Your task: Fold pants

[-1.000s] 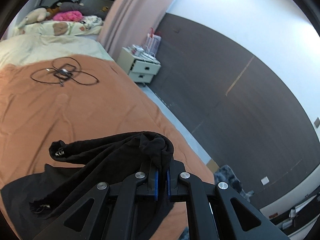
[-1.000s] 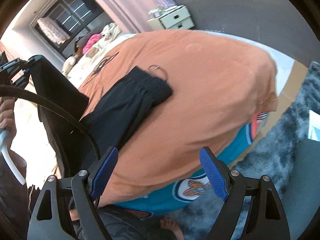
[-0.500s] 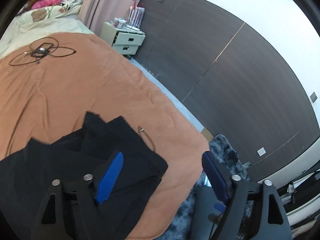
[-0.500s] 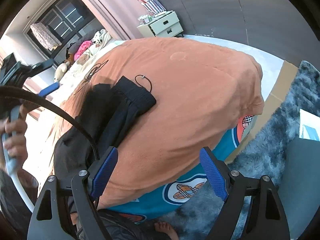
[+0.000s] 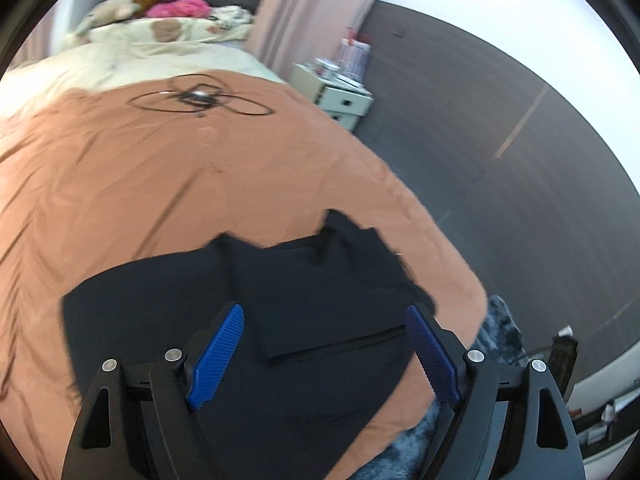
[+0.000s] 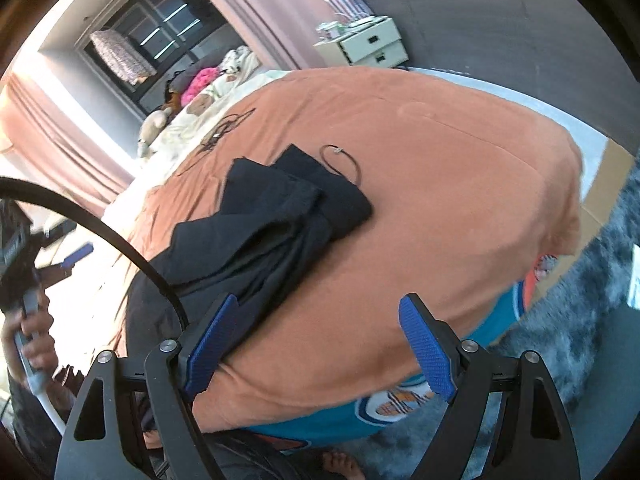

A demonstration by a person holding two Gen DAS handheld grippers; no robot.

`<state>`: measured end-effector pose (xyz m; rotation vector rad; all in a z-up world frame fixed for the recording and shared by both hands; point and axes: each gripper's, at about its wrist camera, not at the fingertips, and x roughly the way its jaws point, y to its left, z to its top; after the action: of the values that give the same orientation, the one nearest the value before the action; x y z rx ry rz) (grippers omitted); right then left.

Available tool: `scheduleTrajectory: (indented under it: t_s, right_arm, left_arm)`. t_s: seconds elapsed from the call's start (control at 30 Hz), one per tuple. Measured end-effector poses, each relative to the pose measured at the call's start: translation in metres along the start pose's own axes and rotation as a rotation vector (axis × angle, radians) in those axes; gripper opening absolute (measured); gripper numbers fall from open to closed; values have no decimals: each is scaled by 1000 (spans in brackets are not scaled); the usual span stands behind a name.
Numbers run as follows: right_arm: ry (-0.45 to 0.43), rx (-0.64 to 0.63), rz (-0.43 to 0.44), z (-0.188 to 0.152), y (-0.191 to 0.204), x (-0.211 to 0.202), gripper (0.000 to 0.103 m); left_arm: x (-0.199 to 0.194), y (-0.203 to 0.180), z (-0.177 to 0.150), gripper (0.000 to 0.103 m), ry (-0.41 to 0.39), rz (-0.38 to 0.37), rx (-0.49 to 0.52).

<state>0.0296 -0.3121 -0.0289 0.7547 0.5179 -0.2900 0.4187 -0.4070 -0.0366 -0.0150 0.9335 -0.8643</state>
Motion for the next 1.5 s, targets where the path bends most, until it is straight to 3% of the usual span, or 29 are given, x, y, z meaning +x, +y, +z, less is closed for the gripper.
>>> scheduleTrajectory:
  t_s: [0.1,0.23,0.5,0.7,0.77,0.83,0.97,1.07,1.13,1.23,1.33,1.5]
  right_arm:
    - [5,-16,50,14,1,13,73]
    - [21,-32,66,28,-2,30,68]
    - [45,-12,138,53,-15,63,66]
    - [74,55,120,72,-37,92,66]
    - [87,78,127,75,-38,101,64]
    - [107,99,143,78,-41,110,53]
    - [115,133,151,87,-47,122,49]
    - [121,142,139,90,-48,125,41]
    - [130,137,108,85,-44,124,19]
    - [140,122,90,85,-42,119,4]
    - [96,88,90,87,-35,103,3]
    - [40,45,40,78,-31,78,3]
  left_arm:
    - [-16,27,-17,85,-20,64,-23]
    - [-31,67,-36,85,-22,119,-86]
    - [-55,127,-71,85,6,225,-209]
    - [-70,159,-97,85,28,298,-271]
    - [-71,166,-106,81,41,299,-294]
    - [-72,172,-115,80,50,301,-318]
    - [-70,181,-131,77,73,306,-347]
    - [-65,184,-140,75,92,298,-363]
    - [-61,185,-144,73,105,294,-367]
    - [-53,182,-149,71,125,265,-360]
    - [-42,179,-152,71,157,244,-356]
    - [-21,177,-160,59,210,211,-374]
